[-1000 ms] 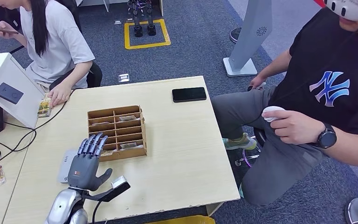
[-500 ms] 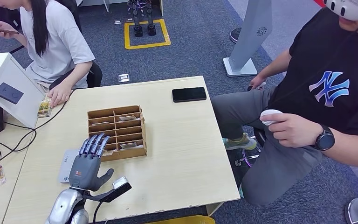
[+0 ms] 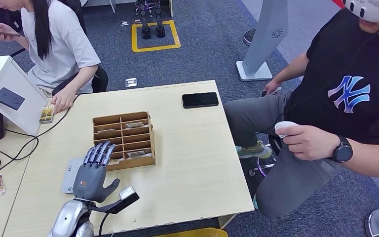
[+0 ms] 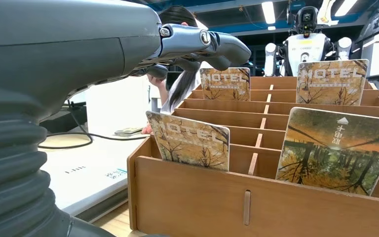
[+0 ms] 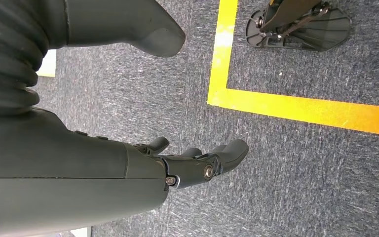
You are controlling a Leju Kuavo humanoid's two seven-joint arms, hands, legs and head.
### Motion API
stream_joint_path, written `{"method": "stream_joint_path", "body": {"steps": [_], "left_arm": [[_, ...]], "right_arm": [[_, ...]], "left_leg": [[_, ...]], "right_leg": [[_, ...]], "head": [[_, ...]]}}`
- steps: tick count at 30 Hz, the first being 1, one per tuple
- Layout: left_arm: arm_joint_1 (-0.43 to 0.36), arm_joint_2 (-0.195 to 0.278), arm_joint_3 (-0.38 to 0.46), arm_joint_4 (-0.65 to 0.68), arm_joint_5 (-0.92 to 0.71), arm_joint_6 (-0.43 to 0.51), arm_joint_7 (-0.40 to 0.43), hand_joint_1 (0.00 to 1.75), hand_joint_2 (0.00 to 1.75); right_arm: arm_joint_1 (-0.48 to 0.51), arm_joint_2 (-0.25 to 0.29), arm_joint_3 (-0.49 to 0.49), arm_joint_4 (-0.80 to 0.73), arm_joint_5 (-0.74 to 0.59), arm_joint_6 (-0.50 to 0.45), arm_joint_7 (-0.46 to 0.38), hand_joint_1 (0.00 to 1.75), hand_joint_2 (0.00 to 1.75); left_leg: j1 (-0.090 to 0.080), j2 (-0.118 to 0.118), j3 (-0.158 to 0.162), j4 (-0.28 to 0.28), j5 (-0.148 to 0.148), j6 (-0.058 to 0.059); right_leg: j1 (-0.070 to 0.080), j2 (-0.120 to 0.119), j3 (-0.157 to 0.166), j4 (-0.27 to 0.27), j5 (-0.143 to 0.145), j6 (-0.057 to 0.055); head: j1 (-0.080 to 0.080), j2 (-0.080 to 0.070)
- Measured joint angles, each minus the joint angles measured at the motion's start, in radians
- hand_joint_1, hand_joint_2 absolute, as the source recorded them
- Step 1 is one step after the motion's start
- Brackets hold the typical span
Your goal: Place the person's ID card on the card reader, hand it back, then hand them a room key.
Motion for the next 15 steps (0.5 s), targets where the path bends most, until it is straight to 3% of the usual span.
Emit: {"method": "stream_joint_path", "body": {"steps": [2,6,10,15], "left_arm": [[0.000,0.000,0.000,0.001,-0.002,0.000,0.007,0.00,1.75],[0.000,0.001,0.000,0.008,-0.009,0.001,0.015,1.71,1.75],[-0.001,0.001,0.000,0.023,-0.012,0.003,0.016,1.55,1.75],[-0.004,0.001,0.000,0.043,0.008,0.013,0.011,1.73,1.75]], "right_arm": [[0.000,0.000,0.000,0.000,0.000,0.000,0.000,0.00,1.75],[0.000,0.000,0.000,0.000,0.000,0.000,-0.002,0.00,1.75],[0.000,0.000,0.000,0.000,0.000,0.000,-0.004,0.00,1.75],[-0.001,0.000,0.000,0.000,0.000,-0.001,-0.005,0.00,1.75]], "left_leg": [[0.000,0.000,0.000,0.000,0.000,0.000],[0.000,0.000,0.000,0.000,0.000,0.000],[0.000,0.000,0.000,0.000,0.000,0.000],[0.000,0.000,0.000,0.000,0.000,0.000]], "right_leg": [[0.000,0.000,0.000,0.000,0.000,0.000],[0.000,0.000,0.000,0.000,0.000,0.000],[0.000,0.000,0.000,0.000,0.000,0.000],[0.000,0.000,0.000,0.000,0.000,0.000]], "head": [[0.000,0.000],[0.000,0.000],[0.000,0.000],[0.000,0.000]]}}
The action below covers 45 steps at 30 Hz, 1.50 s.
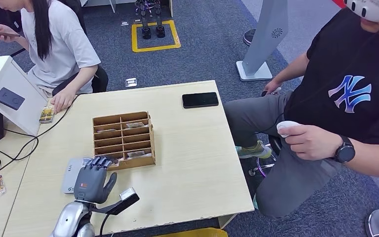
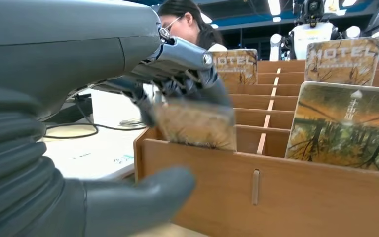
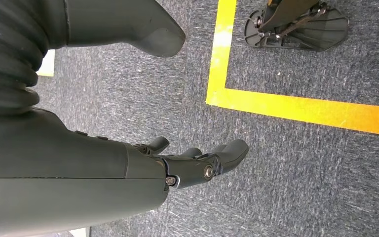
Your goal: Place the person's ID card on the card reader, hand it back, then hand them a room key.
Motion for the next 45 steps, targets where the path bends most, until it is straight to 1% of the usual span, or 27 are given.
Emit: {"method": "stream_joint_path", "body": {"steps": [9,16,19,21,24,26,28,30,36,39,40,41,43,45], "left_arm": [[-0.013,-0.001,0.000,0.014,0.014,0.008,-0.006,1.75,1.75],[-0.015,-0.001,0.001,0.019,0.031,0.008,-0.026,1.75,1.75],[-0.015,0.001,0.001,0.019,0.070,-0.002,-0.055,1.75,1.75],[-0.016,0.009,0.002,0.005,0.137,-0.026,-0.097,1.75,1.75],[-0.031,0.047,0.003,-0.073,0.263,-0.109,-0.143,1.75,1.75],[-0.055,0.078,0.004,-0.139,0.308,-0.172,-0.144,1.75,1.75],[-0.075,0.103,0.005,-0.189,0.322,-0.201,-0.143,1.75,1.75],[-0.082,0.116,0.005,-0.220,0.324,-0.208,-0.143,1.75,1.75],[-0.082,0.132,0.005,-0.265,0.321,-0.204,-0.144,1.75,1.75],[-0.096,0.152,0.005,-0.288,0.362,-0.201,-0.152,1.75,1.75],[-0.112,0.168,0.005,-0.304,0.396,-0.225,-0.149,1.75,1.75],[-0.141,0.188,0.005,-0.326,0.440,-0.269,-0.143,1.75,1.75],[-0.232,0.241,0.012,-0.376,0.541,-0.388,-0.126,1.75,1.75],[-0.331,0.291,0.027,-0.418,0.612,-0.476,-0.111,1.75,1.75]], "right_arm": [[-0.001,0.000,0.000,0.000,0.000,-0.001,-0.002,0.00,1.75],[-0.003,0.000,0.000,0.000,0.000,-0.001,-0.006,0.00,1.75],[-0.003,0.000,0.000,0.000,0.000,-0.001,-0.006,0.00,1.75],[-0.003,0.000,0.000,0.000,0.002,0.000,-0.008,0.00,1.75],[-0.003,0.000,0.000,0.000,0.011,0.001,-0.013,0.00,1.75],[-0.003,0.000,0.000,0.000,0.015,0.001,-0.015,0.00,1.75],[-0.003,0.000,0.000,0.000,0.015,0.001,-0.015,0.00,1.75],[-0.003,0.000,0.000,0.000,0.015,0.001,-0.016,0.00,1.75],[-0.003,0.000,0.000,0.000,0.015,0.001,-0.016,0.00,1.75],[-0.003,0.000,0.000,0.000,0.016,0.001,-0.017,0.00,1.75],[-0.003,0.000,0.000,0.000,0.017,0.002,-0.018,0.00,1.75],[-0.003,0.000,0.000,0.000,0.017,0.004,-0.018,0.00,1.75],[-0.003,0.000,0.000,0.000,0.018,0.009,-0.018,0.00,1.75],[-0.003,0.000,0.000,0.000,0.018,0.012,-0.017,0.00,1.75]], "left_leg": [[0.000,0.000,0.000,0.000,0.000,0.000],[0.000,0.000,0.000,0.000,0.000,0.000],[0.000,0.000,0.000,0.000,0.000,0.000],[0.000,0.000,0.000,0.000,0.000,0.000],[0.000,0.000,0.000,0.000,0.000,0.000],[0.001,0.000,0.000,0.000,0.001,0.000],[0.001,0.000,0.000,0.000,0.001,0.000],[0.001,0.000,0.000,0.000,0.001,0.000],[0.000,0.000,0.000,0.000,0.001,0.000],[0.000,0.000,0.000,0.001,0.001,0.000],[0.001,0.000,0.000,0.001,0.001,0.000],[0.001,0.000,-0.001,0.001,0.002,0.000],[0.003,-0.001,-0.003,0.001,0.003,-0.001],[0.003,-0.002,-0.003,0.001,0.004,-0.001]], "right_leg": [[0.000,0.000,0.000,0.000,0.000,0.000],[0.000,0.000,0.000,0.000,0.000,0.000],[0.000,0.000,0.001,0.000,0.000,0.000],[0.000,0.000,0.000,0.000,0.000,0.000],[0.001,0.000,0.000,0.000,0.000,0.000],[0.001,0.000,0.000,0.000,0.001,0.000],[0.001,0.000,0.000,0.000,0.000,0.000],[0.001,0.000,0.000,0.000,0.000,0.000],[0.000,0.000,0.000,0.000,0.000,0.000],[0.000,0.000,0.000,0.000,0.001,0.000],[0.001,0.000,0.000,0.000,0.001,0.000],[0.001,0.000,-0.001,0.000,0.001,0.000],[0.002,-0.001,-0.002,0.001,0.002,-0.001],[0.003,-0.001,-0.002,0.001,0.003,-0.001]], "head": [[0.000,0.000],[0.000,0.000],[0.000,0.000],[0.000,0.000],[0.000,0.000],[0.000,0.000],[0.000,0.000],[0.000,0.000],[0.000,0.000],[0.000,0.000],[0.000,0.000],[0.000,0.000],[0.000,0.000],[0.000,0.000]]}}
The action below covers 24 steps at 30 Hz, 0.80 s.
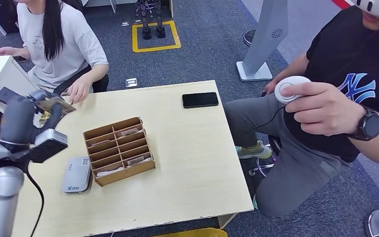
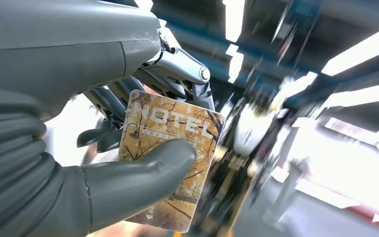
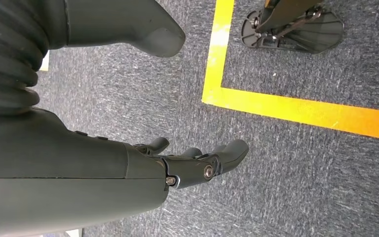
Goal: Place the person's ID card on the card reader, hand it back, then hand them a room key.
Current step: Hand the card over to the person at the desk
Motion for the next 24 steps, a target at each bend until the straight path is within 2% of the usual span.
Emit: {"method": "stream_joint_path", "body": {"steps": [2,4,8,13,16,24], "left_arm": [[-0.069,0.033,0.015,-0.028,0.026,-0.036,0.010,1.75,1.75],[-0.104,0.051,0.024,-0.046,0.026,-0.041,0.013,1.75,1.75],[-0.116,0.054,0.032,-0.043,-0.095,0.033,0.043,1.75,1.75],[-0.121,0.002,0.032,0.092,-0.387,0.213,0.124,1.75,1.75],[-0.129,-0.029,0.036,0.213,-0.480,0.292,0.148,1.75,1.75],[-0.142,-0.076,0.064,0.351,-0.538,0.315,0.151,1.75,1.75]], "right_arm": [[0.000,0.000,0.000,0.000,0.000,0.001,0.000,0.00,1.75],[0.000,0.000,0.000,0.000,0.001,0.001,0.000,0.00,1.75],[-0.001,0.000,0.001,0.000,0.012,0.001,0.002,0.00,1.75],[-0.005,0.000,0.013,0.000,0.031,0.009,0.003,0.00,1.75],[-0.008,0.000,0.022,0.000,0.035,0.010,0.000,0.00,1.75],[-0.008,0.000,0.035,0.000,0.034,0.009,0.000,0.00,1.75]], "left_leg": [[0.000,0.000,0.001,0.000,0.000,0.000],[-0.001,0.001,0.001,0.000,0.000,0.000],[-0.001,0.001,0.000,0.000,0.000,0.000],[-0.002,0.000,0.000,0.000,0.000,0.000],[-0.002,0.001,0.000,0.000,0.000,0.001],[-0.002,0.001,0.000,0.001,0.000,0.001]], "right_leg": [[0.000,0.001,0.000,0.000,0.000,0.000],[0.000,0.001,0.000,0.000,0.000,0.000],[0.000,0.001,0.000,0.000,0.000,0.000],[-0.002,0.001,0.000,-0.001,0.001,0.001],[-0.002,0.001,0.000,-0.001,0.001,0.002],[-0.002,0.001,0.000,-0.001,0.001,0.002]], "head": [[0.000,0.000],[0.000,0.000],[0.000,0.000],[0.000,0.000],[0.000,0.000],[0.000,0.000]]}}
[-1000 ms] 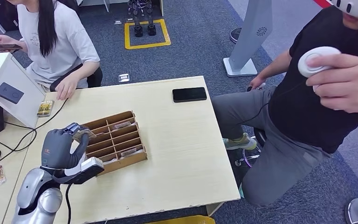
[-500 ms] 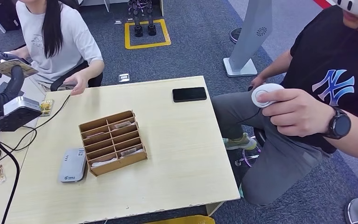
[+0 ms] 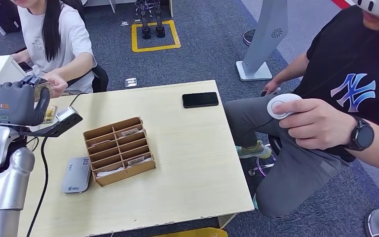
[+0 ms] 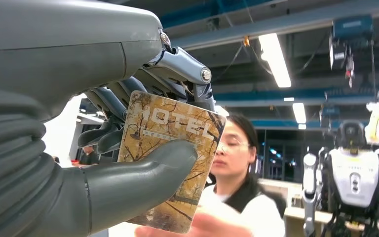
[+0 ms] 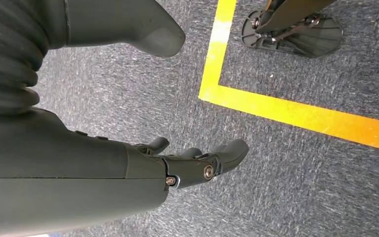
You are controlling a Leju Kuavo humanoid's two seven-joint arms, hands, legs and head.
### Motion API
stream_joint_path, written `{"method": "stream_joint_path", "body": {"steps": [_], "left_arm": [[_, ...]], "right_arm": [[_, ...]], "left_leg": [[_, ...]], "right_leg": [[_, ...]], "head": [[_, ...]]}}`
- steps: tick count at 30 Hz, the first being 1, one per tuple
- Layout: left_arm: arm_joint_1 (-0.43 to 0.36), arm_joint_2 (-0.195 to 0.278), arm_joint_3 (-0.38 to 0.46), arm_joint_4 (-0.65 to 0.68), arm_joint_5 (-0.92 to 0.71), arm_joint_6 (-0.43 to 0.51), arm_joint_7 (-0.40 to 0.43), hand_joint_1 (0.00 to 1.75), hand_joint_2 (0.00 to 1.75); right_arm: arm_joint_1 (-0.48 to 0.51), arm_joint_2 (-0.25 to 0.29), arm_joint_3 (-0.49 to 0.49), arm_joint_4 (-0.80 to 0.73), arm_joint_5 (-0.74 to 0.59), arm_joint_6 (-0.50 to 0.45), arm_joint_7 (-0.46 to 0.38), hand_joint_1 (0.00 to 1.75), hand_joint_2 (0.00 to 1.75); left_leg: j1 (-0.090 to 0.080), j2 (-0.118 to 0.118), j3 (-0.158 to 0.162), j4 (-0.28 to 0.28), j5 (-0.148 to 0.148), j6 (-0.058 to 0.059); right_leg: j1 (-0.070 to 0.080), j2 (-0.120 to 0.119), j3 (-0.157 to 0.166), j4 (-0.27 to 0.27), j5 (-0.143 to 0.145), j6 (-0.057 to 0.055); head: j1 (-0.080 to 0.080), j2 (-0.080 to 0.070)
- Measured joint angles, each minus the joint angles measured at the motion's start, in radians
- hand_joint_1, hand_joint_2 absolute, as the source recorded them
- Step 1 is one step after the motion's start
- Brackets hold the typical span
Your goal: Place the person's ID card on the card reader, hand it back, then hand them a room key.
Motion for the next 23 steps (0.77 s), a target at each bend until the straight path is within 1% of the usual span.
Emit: {"method": "stream_joint_path", "body": {"steps": [4,10,11,14,15,23], "left_arm": [[0.000,-0.014,0.013,0.045,-0.030,0.013,0.001,1.75,1.75],[-0.001,-0.028,0.034,0.104,-0.054,0.027,0.000,1.74,1.75],[-0.001,-0.030,0.037,0.110,-0.055,0.027,0.000,1.34,1.75],[-0.001,-0.034,0.043,0.121,-0.056,0.026,-0.001,0.03,1.75],[-0.001,-0.034,0.045,0.122,-0.055,0.025,-0.002,0.00,1.75],[-0.002,-0.034,0.059,0.127,-0.043,0.022,-0.023,0.00,1.75]], "right_arm": [[0.000,0.000,0.000,0.000,0.000,0.001,0.007,0.00,1.75],[0.000,0.000,0.001,0.000,0.000,-0.001,-0.002,0.00,1.75],[0.000,0.000,0.001,0.000,0.000,-0.002,-0.002,0.00,1.75],[0.001,0.000,0.001,0.000,0.000,-0.002,-0.001,0.00,1.75],[0.001,0.000,0.001,0.000,-0.001,-0.002,0.000,0.00,1.75],[0.001,0.000,0.001,0.000,-0.002,-0.002,0.000,0.00,1.75]], "left_leg": [[0.000,0.000,0.000,0.000,0.000,0.000],[0.000,0.000,0.000,0.000,0.000,0.000],[0.000,0.000,0.000,0.000,0.000,0.000],[0.000,0.000,0.000,0.000,0.000,0.000],[0.000,0.000,0.000,0.000,0.000,0.000],[0.000,0.000,-0.001,0.000,0.000,0.000]], "right_leg": [[0.000,0.000,0.000,0.000,0.000,0.000],[0.000,0.000,0.000,0.000,0.000,0.000],[0.000,0.000,0.000,0.000,0.000,0.000],[0.000,0.000,0.000,0.000,0.000,0.000],[0.000,0.000,0.000,0.000,0.000,0.000],[0.000,0.000,0.000,0.000,0.000,0.000]], "head": [[0.000,0.000],[0.000,0.000],[0.000,0.000],[0.000,0.000],[0.000,0.000],[0.000,0.000]]}}
